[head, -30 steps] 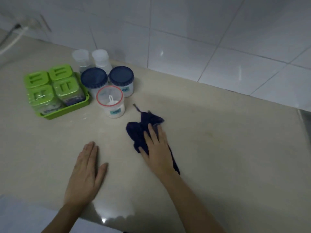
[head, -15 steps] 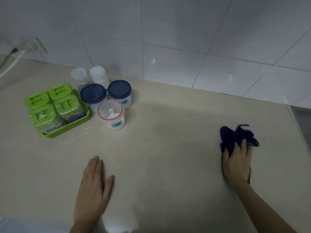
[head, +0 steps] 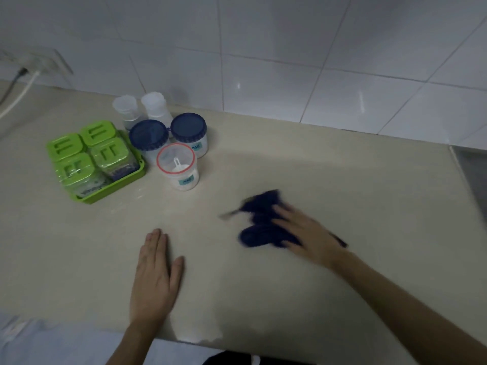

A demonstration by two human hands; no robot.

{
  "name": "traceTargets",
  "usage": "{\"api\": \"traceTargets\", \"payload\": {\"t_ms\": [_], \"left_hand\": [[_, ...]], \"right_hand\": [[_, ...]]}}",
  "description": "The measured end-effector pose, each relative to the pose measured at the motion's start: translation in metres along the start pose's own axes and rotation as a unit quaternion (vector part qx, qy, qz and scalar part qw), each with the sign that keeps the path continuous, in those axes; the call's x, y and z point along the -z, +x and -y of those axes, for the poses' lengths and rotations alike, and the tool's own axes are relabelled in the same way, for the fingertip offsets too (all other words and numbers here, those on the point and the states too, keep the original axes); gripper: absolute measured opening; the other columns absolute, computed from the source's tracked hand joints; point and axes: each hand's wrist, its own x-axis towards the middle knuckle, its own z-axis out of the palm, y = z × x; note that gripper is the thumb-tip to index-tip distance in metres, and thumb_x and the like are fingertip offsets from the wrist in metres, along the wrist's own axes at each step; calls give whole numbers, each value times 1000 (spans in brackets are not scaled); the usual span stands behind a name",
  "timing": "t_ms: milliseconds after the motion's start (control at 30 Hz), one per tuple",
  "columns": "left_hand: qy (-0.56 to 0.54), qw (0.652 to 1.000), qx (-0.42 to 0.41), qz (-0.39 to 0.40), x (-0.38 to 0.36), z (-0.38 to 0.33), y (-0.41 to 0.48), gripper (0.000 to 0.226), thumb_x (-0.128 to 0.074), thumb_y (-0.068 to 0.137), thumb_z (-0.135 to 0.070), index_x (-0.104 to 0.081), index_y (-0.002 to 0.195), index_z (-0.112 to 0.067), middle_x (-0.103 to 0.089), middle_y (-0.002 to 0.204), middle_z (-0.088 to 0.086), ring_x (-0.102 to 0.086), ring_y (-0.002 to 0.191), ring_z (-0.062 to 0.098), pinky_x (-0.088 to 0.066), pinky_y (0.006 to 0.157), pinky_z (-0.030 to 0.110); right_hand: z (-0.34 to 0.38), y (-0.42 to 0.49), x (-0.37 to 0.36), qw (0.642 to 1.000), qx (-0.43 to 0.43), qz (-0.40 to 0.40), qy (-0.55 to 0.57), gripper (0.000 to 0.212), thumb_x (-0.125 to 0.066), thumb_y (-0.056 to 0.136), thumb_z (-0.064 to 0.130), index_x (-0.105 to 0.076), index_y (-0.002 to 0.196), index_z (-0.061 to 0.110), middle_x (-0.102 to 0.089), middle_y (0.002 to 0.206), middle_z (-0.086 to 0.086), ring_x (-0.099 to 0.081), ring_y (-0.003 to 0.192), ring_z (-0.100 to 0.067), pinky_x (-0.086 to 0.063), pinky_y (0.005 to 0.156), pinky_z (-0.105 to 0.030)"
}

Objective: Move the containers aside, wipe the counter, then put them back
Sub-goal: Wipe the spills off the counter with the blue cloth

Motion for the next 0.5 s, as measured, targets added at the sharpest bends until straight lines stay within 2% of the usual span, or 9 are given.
{"api": "traceTargets", "payload": {"t_ms": [67, 133, 233, 267, 300, 367, 433, 500], "left_hand": [[-1, 1000, 2, 3, 0, 0, 0, 71, -28, 92, -49, -31, 144, 0, -26, 155, 13, -18, 146, 24, -14, 119, 37], [-2, 1000, 13, 1, 0, 2, 1, 71, -28, 92, -50, -30, 144, -1, -26, 155, 13, -18, 146, 23, -11, 120, 34], [-7, 1000, 22, -2, 0, -1, 2, 72, -28, 92, -51, -29, 145, -2, -25, 156, 12, -16, 146, 22, -10, 119, 33], [-11, 1000, 25, 0, -1, -1, 2, 72, -29, 92, -50, -28, 146, -3, -24, 156, 11, -15, 147, 21, -10, 119, 33], [-18, 999, 26, 1, -1, 0, 2, 72, -29, 92, -50, -28, 146, -3, -23, 157, 11, -14, 147, 20, -11, 119, 34], [-27, 999, 28, -8, 0, 4, 2, 71, -30, 92, -49, -28, 146, -2, -23, 157, 11, -13, 147, 21, -13, 120, 37], [-34, 999, 31, -15, 0, 5, 1, 70, -31, 92, -47, -27, 146, -2, -23, 156, 11, -13, 147, 22, -15, 120, 40], [-38, 998, 42, -19, 2, 5, -1, 70, -31, 92, -47, -24, 146, -4, -21, 157, 11, -12, 147, 23, -14, 120, 42]], "right_hand": [[-39, -47, 24, 991, -129, -34, 9, 56, -42, 95, 44, -39, 140, 11, -24, 156, -12, -19, 146, -26, -30, 111, -52], [-54, -63, 36, 966, -247, -76, 12, 58, -35, 96, 47, -38, 141, 10, -26, 155, -13, -21, 144, -28, -28, 112, -52], [-35, -18, 23, 893, -421, -111, -114, 54, -38, 92, 31, -43, 132, -5, -39, 143, -29, -26, 138, -42, -25, 112, -57], [-22, 5, 14, 883, -432, -90, -156, 52, -42, 92, 27, -44, 131, -6, -42, 141, -29, -25, 138, -43, -23, 112, -58], [-7, 30, 6, 888, -418, -61, -180, 52, -43, 93, 27, -42, 134, -5, -44, 141, -27, -23, 139, -43, -20, 113, -59], [28, 72, -14, 918, -349, -30, -185, 56, -29, 96, 33, -34, 141, 1, -39, 147, -20, -17, 143, -39, -14, 116, -56], [72, 97, -34, 951, -269, -15, -154, 61, -20, 92, 38, -34, 141, 6, -33, 151, -19, -19, 142, -40, -18, 116, -53], [120, 98, -48, 975, -181, 8, -130, 57, -32, 90, 41, -41, 138, 12, -31, 152, -16, -26, 139, -42, -25, 115, -51]]}}
